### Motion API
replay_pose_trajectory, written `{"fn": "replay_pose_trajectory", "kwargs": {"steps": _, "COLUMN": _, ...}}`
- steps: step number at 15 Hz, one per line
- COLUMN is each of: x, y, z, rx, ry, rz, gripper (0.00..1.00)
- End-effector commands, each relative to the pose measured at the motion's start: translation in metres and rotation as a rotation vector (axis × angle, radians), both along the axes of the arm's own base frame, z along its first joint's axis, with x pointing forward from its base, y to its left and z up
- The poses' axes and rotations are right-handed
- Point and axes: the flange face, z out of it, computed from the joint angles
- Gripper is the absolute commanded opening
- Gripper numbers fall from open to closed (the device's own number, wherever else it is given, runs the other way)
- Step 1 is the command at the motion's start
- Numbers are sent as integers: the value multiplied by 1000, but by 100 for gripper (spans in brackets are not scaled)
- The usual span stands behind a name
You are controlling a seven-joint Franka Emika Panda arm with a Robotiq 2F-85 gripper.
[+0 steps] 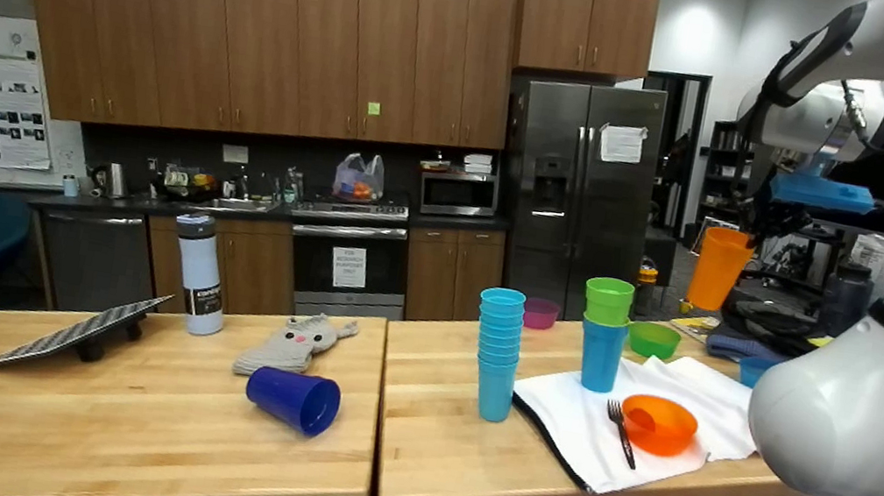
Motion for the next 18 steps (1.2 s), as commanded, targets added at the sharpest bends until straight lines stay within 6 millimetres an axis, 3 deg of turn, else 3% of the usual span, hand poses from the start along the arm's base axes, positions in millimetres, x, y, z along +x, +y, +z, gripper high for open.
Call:
{"fn": "replay_pose_trajectory", "kwargs": {"steps": 1, "x": 7, "y": -37, "z": 32, "rx": 22, "ry": -24, "rz": 71, "gripper": 1}}
{"fn": "replay_pose_trajectory", "kwargs": {"steps": 5, "x": 20, "y": -57, "z": 63, "rx": 82, "ry": -50, "rz": 182, "gripper": 1}}
{"fn": "replay_pose_trajectory", "kwargs": {"steps": 8, "x": 39, "y": -55, "z": 73, "rx": 137, "ry": -34, "rz": 259, "gripper": 1}}
{"fn": "replay_pose_trajectory", "kwargs": {"steps": 11, "x": 57, "y": -46, "z": 73, "rx": 149, "ry": 14, "rz": 334, "gripper": 1}}
{"fn": "replay_pose_trajectory", "kwargs": {"steps": 18, "x": 76, "y": -12, "z": 59, "rx": 61, "ry": 118, "rz": 510, "gripper": 1}}
